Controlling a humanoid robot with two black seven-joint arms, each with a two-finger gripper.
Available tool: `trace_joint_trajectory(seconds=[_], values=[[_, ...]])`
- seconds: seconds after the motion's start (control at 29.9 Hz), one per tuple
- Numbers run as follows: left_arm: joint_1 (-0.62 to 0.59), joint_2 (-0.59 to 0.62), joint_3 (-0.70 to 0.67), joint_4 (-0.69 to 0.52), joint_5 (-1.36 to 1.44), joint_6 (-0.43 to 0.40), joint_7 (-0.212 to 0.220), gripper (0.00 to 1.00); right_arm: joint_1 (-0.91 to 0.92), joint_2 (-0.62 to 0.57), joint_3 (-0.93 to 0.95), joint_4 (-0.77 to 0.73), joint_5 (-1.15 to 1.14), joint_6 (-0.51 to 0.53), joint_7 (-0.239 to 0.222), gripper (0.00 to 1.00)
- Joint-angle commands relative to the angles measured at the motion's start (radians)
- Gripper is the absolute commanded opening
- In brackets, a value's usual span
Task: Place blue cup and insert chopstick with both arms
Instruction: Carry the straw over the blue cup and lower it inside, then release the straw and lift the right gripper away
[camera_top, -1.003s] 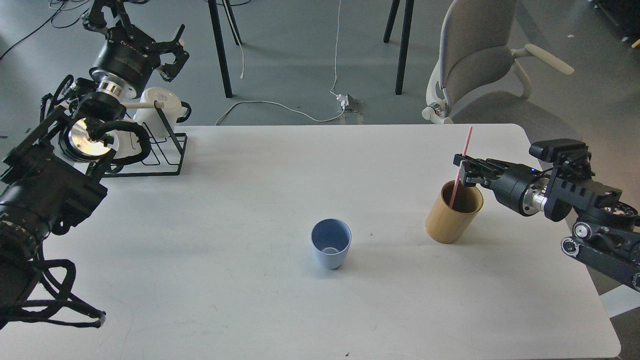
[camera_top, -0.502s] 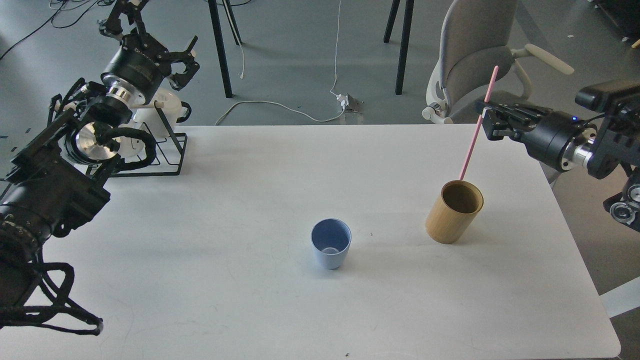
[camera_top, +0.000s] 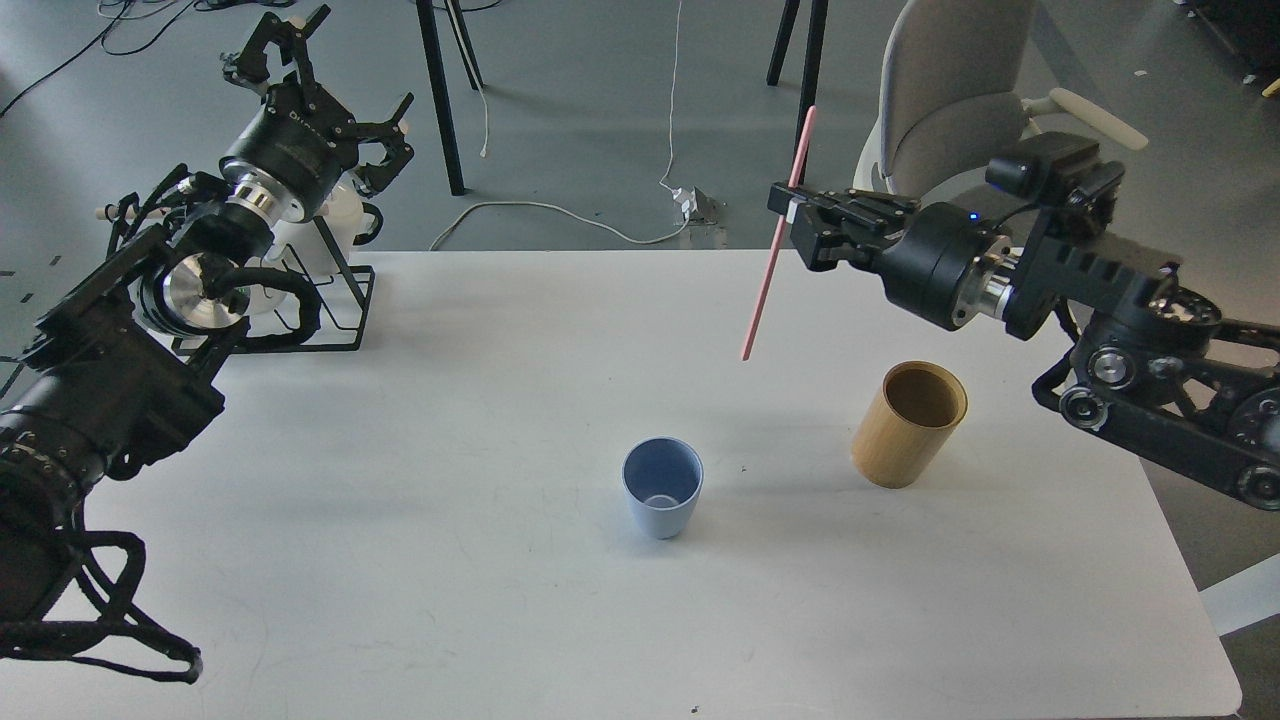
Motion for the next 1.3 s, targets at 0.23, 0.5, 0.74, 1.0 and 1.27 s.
trace_joint_trajectory(seconds=[0.23, 0.5, 0.74, 1.0, 1.27], values=[[-0.005, 0.000, 0.000, 0.001, 0.000, 0.000, -0.003, 1.00, -0.025, 0.175, -0.086, -0.109, 0.006, -0.003, 0.006, 0.00], [-0.002, 0.000, 0.000, 0.006, -0.001, 0.000, -0.005, 1.00, -0.046, 0.210, -0.094, -0.136, 0.004, -0.003, 0.006, 0.01], [-0.003, 0.000, 0.000, 0.006, -0.001, 0.000, -0.006, 1.00, -0.089, 0.198, -0.092, -0.136, -0.008, -0.005, 0.008, 0.05], [-0.003, 0.000, 0.000, 0.006, -0.001, 0.000, -0.010, 1.00, -0.100, 0.189, -0.089, -0.133, -0.007, -0.008, 0.008, 0.26], [-0.002, 0.000, 0.000, 0.006, -0.001, 0.000, -0.011, 1.00, -0.109, 0.187, -0.081, -0.132, -0.002, -0.011, 0.006, 0.45]])
